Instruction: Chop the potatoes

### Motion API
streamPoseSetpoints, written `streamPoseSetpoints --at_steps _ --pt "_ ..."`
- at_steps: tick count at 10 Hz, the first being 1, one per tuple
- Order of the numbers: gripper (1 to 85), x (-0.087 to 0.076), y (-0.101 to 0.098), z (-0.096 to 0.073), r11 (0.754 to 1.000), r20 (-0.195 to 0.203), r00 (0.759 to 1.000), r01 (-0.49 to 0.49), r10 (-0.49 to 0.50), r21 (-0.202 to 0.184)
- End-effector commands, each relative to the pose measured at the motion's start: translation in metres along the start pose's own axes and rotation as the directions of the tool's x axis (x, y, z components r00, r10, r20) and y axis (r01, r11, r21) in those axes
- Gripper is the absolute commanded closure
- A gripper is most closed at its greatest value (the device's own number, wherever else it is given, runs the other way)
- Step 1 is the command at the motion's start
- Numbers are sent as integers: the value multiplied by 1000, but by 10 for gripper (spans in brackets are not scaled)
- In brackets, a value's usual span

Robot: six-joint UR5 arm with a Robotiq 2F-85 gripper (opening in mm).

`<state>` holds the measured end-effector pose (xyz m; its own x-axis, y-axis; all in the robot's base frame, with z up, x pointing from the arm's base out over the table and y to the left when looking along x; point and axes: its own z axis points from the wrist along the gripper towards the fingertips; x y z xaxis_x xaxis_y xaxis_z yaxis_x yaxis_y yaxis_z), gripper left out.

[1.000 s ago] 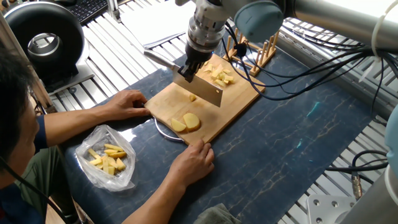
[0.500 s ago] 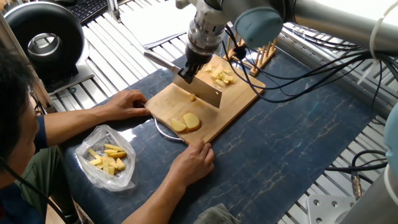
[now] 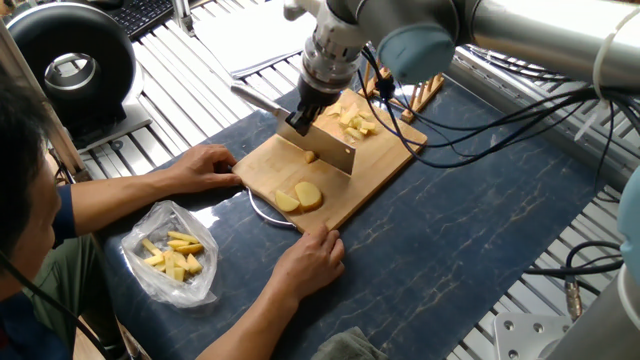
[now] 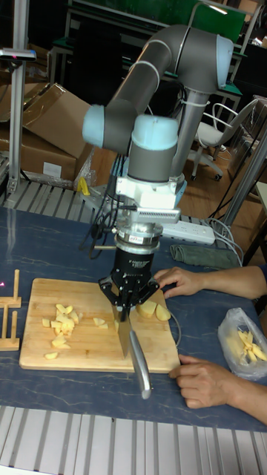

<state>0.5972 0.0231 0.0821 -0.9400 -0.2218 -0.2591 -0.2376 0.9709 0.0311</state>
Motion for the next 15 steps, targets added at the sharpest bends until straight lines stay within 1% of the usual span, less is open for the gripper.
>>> streamPoseSetpoints --at_steps 1,3,7,10,12,14,15 --pt "847 -1 7 -25 999 -27 1000 -13 12 -38" --pt "847 -1 10 -22 999 -19 1000 -22 22 -36" --pt "847 -1 7 -18 999 -18 1000 -16 16 -29" --pt "847 -2 3 -19 1000 -17 1000 -14 14 -20" --pt "847 -3 1 -23 1000 -13 1000 -14 14 -11" --pt "847 0 -1 -32 1000 -16 1000 -7 7 -5" --pt "847 0 -1 -35 1000 -14 1000 -3 3 -7"
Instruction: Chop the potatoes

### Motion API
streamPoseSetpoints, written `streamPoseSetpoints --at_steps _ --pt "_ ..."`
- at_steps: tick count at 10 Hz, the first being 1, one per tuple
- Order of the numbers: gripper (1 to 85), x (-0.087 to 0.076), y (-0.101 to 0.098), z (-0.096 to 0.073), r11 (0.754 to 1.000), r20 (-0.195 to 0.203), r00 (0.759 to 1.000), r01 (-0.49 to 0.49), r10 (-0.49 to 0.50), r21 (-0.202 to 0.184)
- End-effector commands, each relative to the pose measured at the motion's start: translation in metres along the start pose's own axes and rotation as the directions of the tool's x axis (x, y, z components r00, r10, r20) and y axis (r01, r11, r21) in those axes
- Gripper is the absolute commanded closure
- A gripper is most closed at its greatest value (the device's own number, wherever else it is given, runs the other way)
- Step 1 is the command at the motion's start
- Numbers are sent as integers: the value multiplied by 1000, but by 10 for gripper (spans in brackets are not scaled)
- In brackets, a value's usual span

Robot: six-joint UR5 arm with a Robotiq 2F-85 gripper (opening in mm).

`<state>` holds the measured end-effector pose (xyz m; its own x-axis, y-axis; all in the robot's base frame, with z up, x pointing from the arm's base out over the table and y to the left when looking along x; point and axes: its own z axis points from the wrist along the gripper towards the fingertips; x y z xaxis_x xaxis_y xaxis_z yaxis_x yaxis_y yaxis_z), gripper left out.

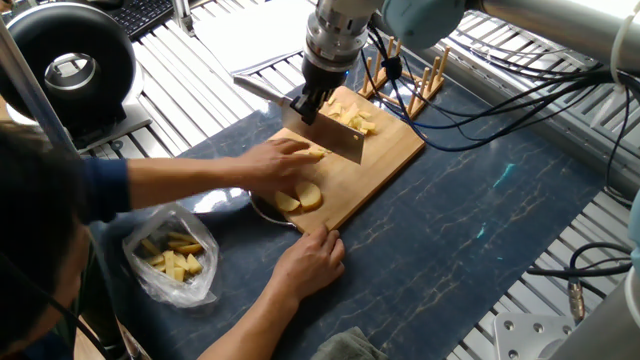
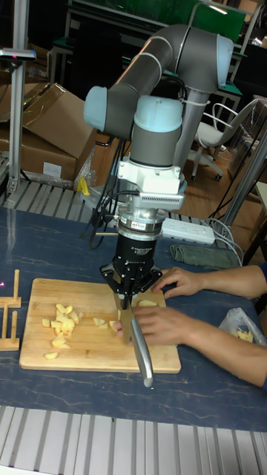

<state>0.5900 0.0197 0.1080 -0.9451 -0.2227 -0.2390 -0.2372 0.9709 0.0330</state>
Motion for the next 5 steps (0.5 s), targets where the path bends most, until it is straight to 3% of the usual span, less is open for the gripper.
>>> streamPoseSetpoints --at_steps 1,5 --pt "847 -1 -1 -11 1000 7 1000 -1 1 -5" --pt "847 -4 -2 -18 1000 23 1000 15 -15 1"
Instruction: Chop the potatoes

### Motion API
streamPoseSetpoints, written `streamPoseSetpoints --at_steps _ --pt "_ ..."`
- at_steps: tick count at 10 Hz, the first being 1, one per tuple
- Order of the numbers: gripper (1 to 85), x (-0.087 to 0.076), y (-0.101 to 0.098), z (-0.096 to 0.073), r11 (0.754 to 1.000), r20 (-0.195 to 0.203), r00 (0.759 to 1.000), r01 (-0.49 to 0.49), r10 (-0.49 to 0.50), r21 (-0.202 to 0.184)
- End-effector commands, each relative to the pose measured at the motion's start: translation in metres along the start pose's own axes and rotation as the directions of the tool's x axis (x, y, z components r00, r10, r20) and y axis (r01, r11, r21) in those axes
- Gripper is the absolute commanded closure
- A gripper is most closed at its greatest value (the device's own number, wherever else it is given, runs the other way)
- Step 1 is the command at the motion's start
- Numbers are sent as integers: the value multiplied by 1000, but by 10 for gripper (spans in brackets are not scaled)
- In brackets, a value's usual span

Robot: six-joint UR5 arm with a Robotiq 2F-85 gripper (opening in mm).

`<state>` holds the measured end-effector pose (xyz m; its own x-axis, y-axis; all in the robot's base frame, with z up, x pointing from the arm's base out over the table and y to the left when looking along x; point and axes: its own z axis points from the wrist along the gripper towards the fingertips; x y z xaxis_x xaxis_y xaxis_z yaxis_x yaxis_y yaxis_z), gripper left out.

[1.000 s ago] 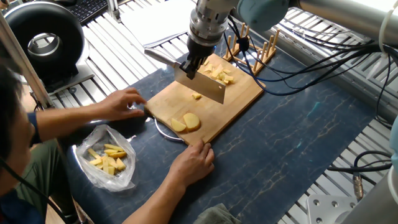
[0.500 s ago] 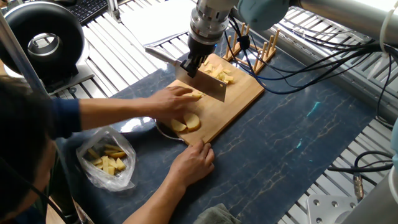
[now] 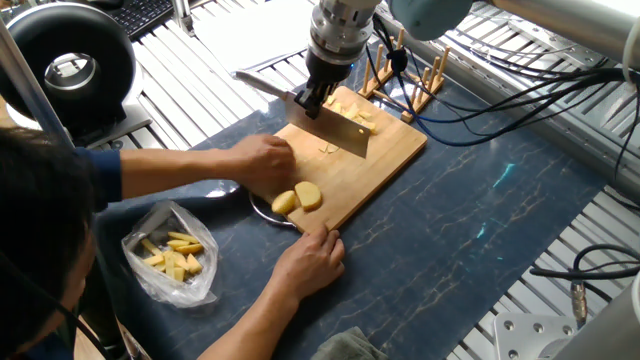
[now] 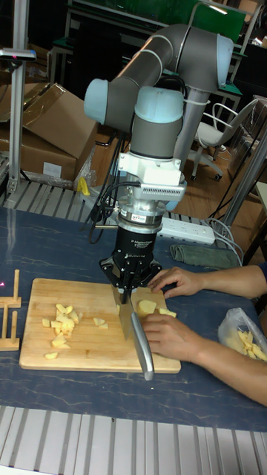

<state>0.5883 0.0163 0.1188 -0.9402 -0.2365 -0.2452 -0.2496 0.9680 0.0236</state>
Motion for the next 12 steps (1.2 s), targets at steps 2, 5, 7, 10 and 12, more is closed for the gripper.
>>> streamPoseSetpoints --at_steps 2,5,7,10,12 --pt "847 -6 0 -12 1000 20 1000 0 0 -6" --pt "847 -8 -2 -17 1000 23 1000 -11 11 -12" --pt "847 -10 -6 -19 1000 22 1000 -11 11 -14" --pt "847 -10 -9 -21 1000 21 1000 -6 7 -14" --pt "847 -10 -9 -21 1000 19 1000 -3 4 -14"
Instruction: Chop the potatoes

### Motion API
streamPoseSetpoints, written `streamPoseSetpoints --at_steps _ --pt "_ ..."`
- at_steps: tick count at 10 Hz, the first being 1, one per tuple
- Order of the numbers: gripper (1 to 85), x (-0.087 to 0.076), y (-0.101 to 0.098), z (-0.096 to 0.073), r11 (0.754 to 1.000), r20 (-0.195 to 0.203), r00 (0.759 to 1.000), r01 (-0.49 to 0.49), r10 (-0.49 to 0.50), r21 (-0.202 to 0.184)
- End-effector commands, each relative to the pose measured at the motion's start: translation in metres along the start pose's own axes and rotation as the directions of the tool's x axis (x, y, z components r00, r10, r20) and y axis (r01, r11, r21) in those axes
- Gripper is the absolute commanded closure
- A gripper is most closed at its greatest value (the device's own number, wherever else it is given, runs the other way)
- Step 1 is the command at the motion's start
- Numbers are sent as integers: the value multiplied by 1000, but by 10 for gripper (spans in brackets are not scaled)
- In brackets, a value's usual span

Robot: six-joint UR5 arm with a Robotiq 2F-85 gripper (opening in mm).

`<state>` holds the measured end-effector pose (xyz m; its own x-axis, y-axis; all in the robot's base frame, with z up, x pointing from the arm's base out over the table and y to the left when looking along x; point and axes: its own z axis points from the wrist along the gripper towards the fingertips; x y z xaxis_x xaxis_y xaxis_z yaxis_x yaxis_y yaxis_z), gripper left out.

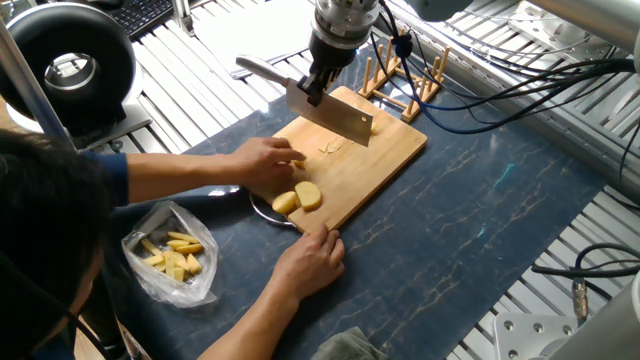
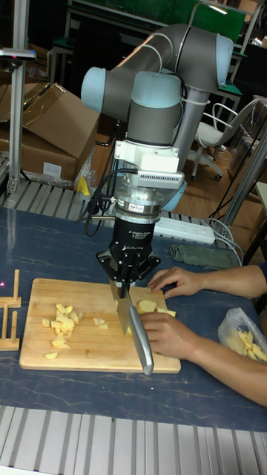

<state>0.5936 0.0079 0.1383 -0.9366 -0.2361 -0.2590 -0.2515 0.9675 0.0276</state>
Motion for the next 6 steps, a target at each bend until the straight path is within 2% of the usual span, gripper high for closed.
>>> streamPoseSetpoints --at_steps 1,6 --pt "847 -2 1 -3 1000 4 1000 -3 3 -12" --pt "847 -2 3 -2 1000 -2 1000 -2 2 -9"
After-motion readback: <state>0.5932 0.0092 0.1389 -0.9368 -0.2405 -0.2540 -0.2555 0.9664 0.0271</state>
